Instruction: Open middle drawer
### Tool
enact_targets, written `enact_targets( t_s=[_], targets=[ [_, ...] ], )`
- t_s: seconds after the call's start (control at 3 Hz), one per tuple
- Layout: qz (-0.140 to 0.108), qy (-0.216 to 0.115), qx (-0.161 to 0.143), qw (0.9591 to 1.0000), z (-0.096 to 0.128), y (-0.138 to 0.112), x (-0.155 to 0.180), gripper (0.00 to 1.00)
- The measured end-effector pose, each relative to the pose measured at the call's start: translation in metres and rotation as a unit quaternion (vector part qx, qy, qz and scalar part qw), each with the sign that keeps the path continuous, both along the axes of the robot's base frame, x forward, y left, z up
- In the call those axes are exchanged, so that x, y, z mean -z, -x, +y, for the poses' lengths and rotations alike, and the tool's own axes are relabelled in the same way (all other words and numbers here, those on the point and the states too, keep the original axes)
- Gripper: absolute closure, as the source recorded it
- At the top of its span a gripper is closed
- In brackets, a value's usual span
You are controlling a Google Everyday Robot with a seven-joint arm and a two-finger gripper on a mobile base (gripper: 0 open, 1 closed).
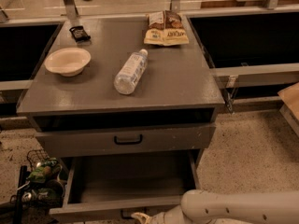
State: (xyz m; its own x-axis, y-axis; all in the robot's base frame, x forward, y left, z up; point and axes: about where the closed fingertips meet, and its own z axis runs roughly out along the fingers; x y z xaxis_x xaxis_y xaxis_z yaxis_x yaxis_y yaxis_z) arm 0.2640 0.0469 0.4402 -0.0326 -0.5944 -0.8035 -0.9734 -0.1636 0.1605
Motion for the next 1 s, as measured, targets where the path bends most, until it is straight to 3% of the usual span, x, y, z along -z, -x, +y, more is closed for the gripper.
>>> enact_targets(
  t_s=[0.33, 1.0],
  targets=[
    [-0.008, 0.056, 0.052, 0.9971, -0.016, -0.027, 0.0, 0.0],
    [0.013, 0.032, 0.03, 0.999, -0.002, -0.019, 0.001, 0.0]
  ],
)
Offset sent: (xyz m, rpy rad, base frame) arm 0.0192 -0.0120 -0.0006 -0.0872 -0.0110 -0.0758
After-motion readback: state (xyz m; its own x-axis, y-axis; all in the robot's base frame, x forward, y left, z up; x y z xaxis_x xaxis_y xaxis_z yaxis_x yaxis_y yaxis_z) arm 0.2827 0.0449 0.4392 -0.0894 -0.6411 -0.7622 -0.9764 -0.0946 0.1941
